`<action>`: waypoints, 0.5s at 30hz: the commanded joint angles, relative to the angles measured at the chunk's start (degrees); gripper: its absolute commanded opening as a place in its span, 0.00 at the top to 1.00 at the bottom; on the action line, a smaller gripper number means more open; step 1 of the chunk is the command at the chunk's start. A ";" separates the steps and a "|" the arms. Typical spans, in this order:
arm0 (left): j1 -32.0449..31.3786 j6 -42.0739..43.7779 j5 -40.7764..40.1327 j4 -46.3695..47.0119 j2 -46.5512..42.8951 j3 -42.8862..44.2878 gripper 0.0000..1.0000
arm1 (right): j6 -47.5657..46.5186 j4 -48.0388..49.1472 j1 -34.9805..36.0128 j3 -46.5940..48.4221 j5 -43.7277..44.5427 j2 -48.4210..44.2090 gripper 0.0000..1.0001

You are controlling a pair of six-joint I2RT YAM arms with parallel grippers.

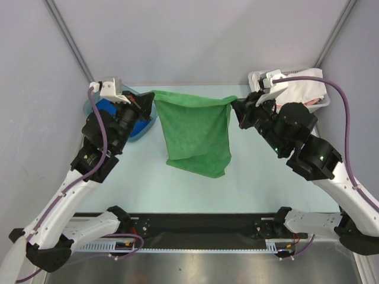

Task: Fold and stack the towels
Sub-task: Flatten out the crumpled towel

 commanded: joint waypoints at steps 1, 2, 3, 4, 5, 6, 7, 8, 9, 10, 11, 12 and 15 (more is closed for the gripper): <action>-0.15 2.00 -1.11 0.90 -1.53 0.53 1.00 | -4.58 1.61 6.73 4.47 11.50 -1.03 1.00; -0.15 2.09 -0.49 0.81 -1.88 1.23 1.00 | -5.03 1.52 9.71 5.78 12.83 -0.86 1.00; -0.24 2.09 0.04 0.90 -2.23 1.49 1.00 | -5.04 1.78 10.96 6.49 14.06 -0.59 1.00; -0.15 2.09 0.74 0.98 -3.45 1.58 1.00 | -7.39 2.04 12.19 7.02 16.33 -0.59 1.00; -0.24 2.17 2.48 1.59 -4.16 1.67 1.00 | -8.11 2.66 14.55 7.46 17.40 -0.68 1.00; -0.24 2.17 3.46 1.77 -4.86 1.67 1.00 | -8.81 3.01 15.44 7.55 18.37 -0.68 1.00; -0.24 2.35 4.34 1.69 -6.00 1.85 1.00 | -9.34 3.19 16.23 7.55 20.21 -0.85 1.00; -0.24 2.70 6.26 1.60 -6.62 2.20 1.00 | -10.13 3.62 17.20 7.64 20.83 -0.85 1.00; -0.24 2.88 7.15 1.69 -7.15 2.20 1.00 | -10.40 3.80 17.64 7.64 21.27 -0.94 1.00; -0.33 3.05 7.86 2.04 -7.76 2.20 1.00 | -10.57 3.98 17.91 7.64 21.71 -1.12 1.00; -0.33 3.23 8.30 1.78 -8.64 2.64 1.00 | -10.92 4.50 18.00 7.64 21.80 -1.29 1.00; -0.33 3.23 8.30 1.60 -8.82 2.90 1.00 | -11.01 4.68 18.17 7.64 21.89 -1.29 1.00; -0.33 3.93 7.25 0.55 -7.86 4.31 1.00 | -12.06 5.82 18.18 7.29 22.77 -0.51 1.00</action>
